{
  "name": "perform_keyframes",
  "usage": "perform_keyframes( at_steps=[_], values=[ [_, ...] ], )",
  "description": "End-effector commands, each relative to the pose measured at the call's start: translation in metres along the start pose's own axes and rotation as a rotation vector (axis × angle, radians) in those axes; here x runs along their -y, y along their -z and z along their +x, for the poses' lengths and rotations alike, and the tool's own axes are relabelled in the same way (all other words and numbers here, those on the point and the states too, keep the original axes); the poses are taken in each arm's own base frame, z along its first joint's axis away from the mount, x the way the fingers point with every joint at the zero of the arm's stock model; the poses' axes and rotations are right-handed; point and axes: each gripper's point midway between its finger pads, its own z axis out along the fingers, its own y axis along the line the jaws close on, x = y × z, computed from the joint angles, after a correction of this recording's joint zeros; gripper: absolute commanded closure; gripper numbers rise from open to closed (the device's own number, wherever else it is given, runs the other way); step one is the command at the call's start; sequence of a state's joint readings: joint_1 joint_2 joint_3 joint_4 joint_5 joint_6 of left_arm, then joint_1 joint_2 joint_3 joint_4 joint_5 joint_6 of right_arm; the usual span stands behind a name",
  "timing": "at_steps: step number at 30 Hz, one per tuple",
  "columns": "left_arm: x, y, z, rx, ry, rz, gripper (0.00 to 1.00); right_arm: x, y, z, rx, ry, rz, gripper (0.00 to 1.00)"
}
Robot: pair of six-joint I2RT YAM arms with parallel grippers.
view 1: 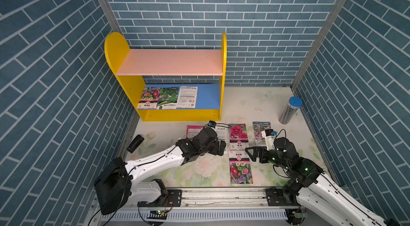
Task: Take the seed bag off the shelf
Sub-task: Adjust the seed packet at the center of the board.
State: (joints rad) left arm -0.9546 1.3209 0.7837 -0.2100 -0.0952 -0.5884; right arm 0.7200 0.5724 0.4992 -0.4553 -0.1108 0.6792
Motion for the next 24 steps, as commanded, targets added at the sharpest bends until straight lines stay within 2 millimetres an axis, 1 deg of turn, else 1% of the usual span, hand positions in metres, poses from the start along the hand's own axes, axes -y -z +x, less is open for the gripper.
perform_keyframes(
  at_steps=[1, 2, 5, 7, 12, 15, 24],
  values=[
    [-0.013, -0.011, -0.013, 0.064, 0.051, -0.143, 0.03, -0.004, 0.011, -0.019, 0.08, 0.06, 0.017, 0.0],
    [-0.015, -0.017, -0.01, 0.054, 0.053, -0.168, 0.03, -0.004, 0.013, -0.021, 0.089, 0.06, 0.018, 0.0],
    [-0.01, -0.034, -0.007, 0.039, 0.05, -0.182, 0.11, -0.003, 0.018, -0.024, 0.115, 0.061, 0.018, 0.0],
    [-0.008, -0.042, -0.006, 0.03, 0.046, -0.199, 0.11, -0.002, 0.021, -0.024, 0.125, 0.061, 0.021, 0.0],
    [-0.017, -0.063, 0.007, -0.006, 0.048, -0.273, 0.14, 0.001, 0.029, -0.023, 0.14, 0.058, 0.033, 0.0],
    [-0.02, -0.072, 0.013, -0.022, 0.051, -0.291, 0.15, 0.003, 0.031, -0.023, 0.144, 0.056, 0.037, 0.0],
    [-0.026, -0.092, 0.014, -0.038, 0.03, -0.348, 0.2, 0.004, 0.032, -0.023, 0.149, 0.055, 0.042, 0.0]
  ],
)
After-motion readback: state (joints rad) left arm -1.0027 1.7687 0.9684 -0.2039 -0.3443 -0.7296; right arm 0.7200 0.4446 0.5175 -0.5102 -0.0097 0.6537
